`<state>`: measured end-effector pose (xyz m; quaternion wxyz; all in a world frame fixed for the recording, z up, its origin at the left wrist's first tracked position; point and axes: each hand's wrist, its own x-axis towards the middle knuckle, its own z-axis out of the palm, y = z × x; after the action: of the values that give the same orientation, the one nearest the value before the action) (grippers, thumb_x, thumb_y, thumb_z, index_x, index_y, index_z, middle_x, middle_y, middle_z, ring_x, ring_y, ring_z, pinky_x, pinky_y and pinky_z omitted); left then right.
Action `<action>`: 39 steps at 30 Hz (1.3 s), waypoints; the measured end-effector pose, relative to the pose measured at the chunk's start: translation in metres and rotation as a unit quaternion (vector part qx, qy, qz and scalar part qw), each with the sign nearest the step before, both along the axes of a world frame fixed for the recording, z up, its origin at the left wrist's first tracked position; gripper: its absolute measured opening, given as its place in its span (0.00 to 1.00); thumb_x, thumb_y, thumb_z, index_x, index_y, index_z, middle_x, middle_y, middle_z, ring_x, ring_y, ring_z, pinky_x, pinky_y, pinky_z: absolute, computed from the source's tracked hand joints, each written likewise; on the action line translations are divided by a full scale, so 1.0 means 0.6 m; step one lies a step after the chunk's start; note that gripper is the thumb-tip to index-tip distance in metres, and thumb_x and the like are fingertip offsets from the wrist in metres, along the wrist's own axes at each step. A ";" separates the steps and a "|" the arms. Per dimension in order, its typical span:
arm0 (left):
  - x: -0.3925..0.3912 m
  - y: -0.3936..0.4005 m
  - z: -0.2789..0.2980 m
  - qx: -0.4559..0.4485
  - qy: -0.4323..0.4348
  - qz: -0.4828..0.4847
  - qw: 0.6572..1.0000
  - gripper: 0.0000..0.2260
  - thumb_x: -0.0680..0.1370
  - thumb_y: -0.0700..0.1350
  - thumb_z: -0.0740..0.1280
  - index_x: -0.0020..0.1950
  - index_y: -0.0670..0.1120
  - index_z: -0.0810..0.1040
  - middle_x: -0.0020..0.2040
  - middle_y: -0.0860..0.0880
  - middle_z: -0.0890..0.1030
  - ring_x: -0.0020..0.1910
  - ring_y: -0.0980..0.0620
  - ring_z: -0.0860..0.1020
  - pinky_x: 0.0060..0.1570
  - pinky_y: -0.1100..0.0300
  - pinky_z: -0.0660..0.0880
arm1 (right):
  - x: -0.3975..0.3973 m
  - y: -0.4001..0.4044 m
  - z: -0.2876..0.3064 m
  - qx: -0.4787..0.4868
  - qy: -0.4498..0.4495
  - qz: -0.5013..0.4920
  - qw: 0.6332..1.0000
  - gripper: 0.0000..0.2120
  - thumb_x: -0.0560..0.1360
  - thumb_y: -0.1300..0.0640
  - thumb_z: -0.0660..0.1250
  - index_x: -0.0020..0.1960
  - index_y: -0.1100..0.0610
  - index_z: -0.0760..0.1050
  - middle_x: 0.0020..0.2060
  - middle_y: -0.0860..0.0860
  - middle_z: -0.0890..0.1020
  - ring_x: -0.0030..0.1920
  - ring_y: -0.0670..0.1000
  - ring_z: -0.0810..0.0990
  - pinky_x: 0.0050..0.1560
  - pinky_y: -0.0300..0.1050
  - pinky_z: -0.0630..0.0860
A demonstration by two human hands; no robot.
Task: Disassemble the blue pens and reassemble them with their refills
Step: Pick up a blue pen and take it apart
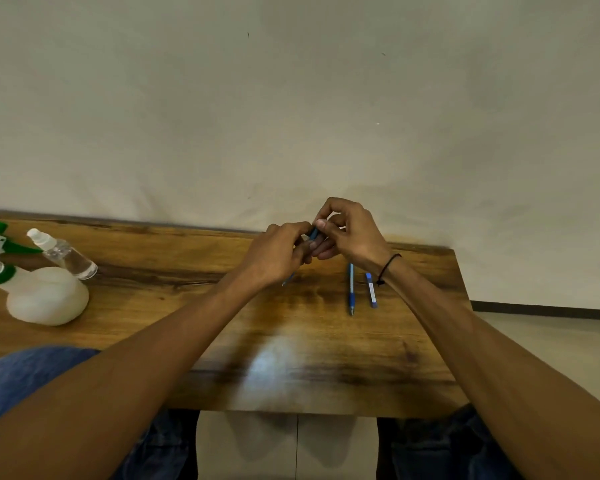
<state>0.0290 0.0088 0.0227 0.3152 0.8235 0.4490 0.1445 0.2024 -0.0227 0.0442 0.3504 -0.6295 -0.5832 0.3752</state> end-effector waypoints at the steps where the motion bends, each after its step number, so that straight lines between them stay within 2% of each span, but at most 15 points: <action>1: 0.001 -0.001 -0.001 0.000 -0.001 -0.002 1.000 0.05 0.85 0.46 0.65 0.59 0.50 0.80 0.44 0.53 0.88 0.45 0.53 0.86 0.48 0.46 0.84 | -0.001 0.001 -0.001 0.004 -0.009 -0.005 1.000 0.04 0.84 0.61 0.65 0.52 0.62 0.75 0.39 0.59 0.86 0.35 0.55 0.89 0.37 0.53 0.87; 5: 0.006 -0.003 -0.002 0.001 -0.021 -0.003 1.000 0.06 0.86 0.46 0.65 0.61 0.50 0.79 0.42 0.53 0.87 0.40 0.57 0.86 0.45 0.49 0.85 | -0.010 0.006 -0.008 0.047 -0.093 -0.046 0.994 0.06 0.84 0.61 0.65 0.48 0.59 0.74 0.35 0.53 0.85 0.29 0.46 0.86 0.29 0.39 0.82; 8: 0.005 0.001 -0.005 0.008 -0.025 0.002 1.000 0.07 0.86 0.46 0.65 0.62 0.50 0.79 0.41 0.53 0.87 0.40 0.56 0.86 0.45 0.49 0.85 | -0.018 0.007 -0.012 0.058 -0.086 -0.071 0.992 0.07 0.84 0.62 0.64 0.47 0.61 0.73 0.32 0.50 0.83 0.29 0.44 0.85 0.27 0.34 0.78; 12: -0.002 0.000 -0.018 0.017 0.007 -0.016 1.000 0.08 0.85 0.49 0.66 0.62 0.49 0.80 0.39 0.53 0.87 0.38 0.57 0.84 0.44 0.50 0.84 | -0.003 0.014 -0.010 0.049 0.002 -0.129 0.990 0.06 0.85 0.63 0.63 0.50 0.65 0.72 0.34 0.60 0.84 0.29 0.54 0.86 0.30 0.50 0.85; 13: -0.005 0.001 -0.022 0.015 0.012 -0.015 1.000 0.09 0.84 0.50 0.67 0.62 0.50 0.80 0.39 0.53 0.87 0.38 0.58 0.84 0.44 0.51 0.84 | 0.003 0.015 -0.012 0.045 0.000 -0.134 0.990 0.06 0.84 0.63 0.64 0.50 0.65 0.74 0.35 0.61 0.84 0.30 0.55 0.87 0.32 0.52 0.85; 17: -0.014 0.009 -0.035 -0.008 0.013 0.021 1.000 0.10 0.82 0.53 0.70 0.61 0.52 0.81 0.39 0.54 0.87 0.34 0.66 0.81 0.39 0.61 0.79 | 0.011 0.018 -0.043 0.031 -0.151 -0.104 0.982 0.05 0.82 0.61 0.69 0.47 0.60 0.81 0.36 0.55 0.85 0.35 0.53 0.86 0.40 0.54 0.86; 20: -0.013 0.012 -0.042 -0.036 0.020 0.054 0.998 0.10 0.81 0.53 0.72 0.60 0.52 0.81 0.36 0.56 0.85 0.34 0.66 0.80 0.36 0.64 0.74 | 0.009 0.022 -0.074 0.008 -0.279 -0.032 0.960 0.04 0.81 0.61 0.70 0.49 0.58 0.82 0.41 0.55 0.86 0.42 0.56 0.85 0.49 0.57 0.84; 22: -0.013 0.013 -0.047 -0.058 0.023 0.072 0.995 0.12 0.80 0.53 0.73 0.61 0.51 0.81 0.36 0.56 0.85 0.34 0.65 0.81 0.36 0.63 0.76 | 0.007 0.024 -0.095 -0.006 -0.346 0.015 0.938 0.03 0.81 0.60 0.69 0.49 0.56 0.81 0.44 0.56 0.85 0.46 0.59 0.83 0.49 0.57 0.82; 25: -0.017 0.016 -0.053 -0.084 0.029 0.096 0.991 0.15 0.79 0.54 0.74 0.62 0.50 0.81 0.38 0.53 0.87 0.35 0.60 0.84 0.44 0.53 0.84 | 0.004 0.023 -0.129 -0.028 -0.412 0.075 0.908 0.05 0.79 0.60 0.67 0.45 0.54 0.77 0.46 0.57 0.82 0.44 0.60 0.80 0.42 0.53 0.79; 29: -0.017 0.023 -0.057 -0.088 0.053 0.126 0.987 0.18 0.78 0.55 0.75 0.64 0.48 0.81 0.41 0.53 0.87 0.36 0.58 0.83 0.50 0.51 0.84 | -0.002 0.023 -0.162 -0.066 -0.423 0.124 0.895 0.03 0.79 0.57 0.67 0.46 0.53 0.75 0.46 0.55 0.80 0.43 0.58 0.78 0.44 0.57 0.81; 33: -0.016 0.027 -0.058 -0.089 0.079 0.141 0.983 0.20 0.78 0.52 0.76 0.67 0.46 0.79 0.52 0.47 0.88 0.43 0.50 0.85 0.50 0.52 0.82 | -0.002 0.028 -0.186 -0.058 -0.418 0.136 0.896 0.06 0.78 0.57 0.67 0.44 0.52 0.71 0.45 0.56 0.80 0.41 0.57 0.77 0.39 0.54 0.77; 36: -0.016 0.027 -0.057 -0.104 0.096 0.140 0.980 0.21 0.78 0.50 0.76 0.68 0.45 0.79 0.54 0.45 0.87 0.47 0.47 0.86 0.53 0.48 0.83 | 0.004 0.030 -0.190 -0.068 -0.415 0.136 0.897 0.07 0.78 0.54 0.70 0.52 0.53 0.73 0.49 0.56 0.80 0.45 0.58 0.78 0.44 0.56 0.79; 39: -0.017 0.027 -0.058 -0.108 0.100 0.138 0.979 0.21 0.78 0.51 0.76 0.69 0.46 0.79 0.55 0.45 0.87 0.48 0.47 0.86 0.54 0.48 0.83 | 0.014 0.032 -0.179 -0.092 -0.385 0.135 0.908 0.19 0.77 0.52 0.74 0.64 0.55 0.72 0.54 0.57 0.78 0.51 0.59 0.78 0.49 0.56 0.79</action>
<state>0.0190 0.0247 -0.0121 0.3323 0.7252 0.6007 0.0539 0.2111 -0.0037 -0.0632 -0.0149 -0.6700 -0.7148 0.1997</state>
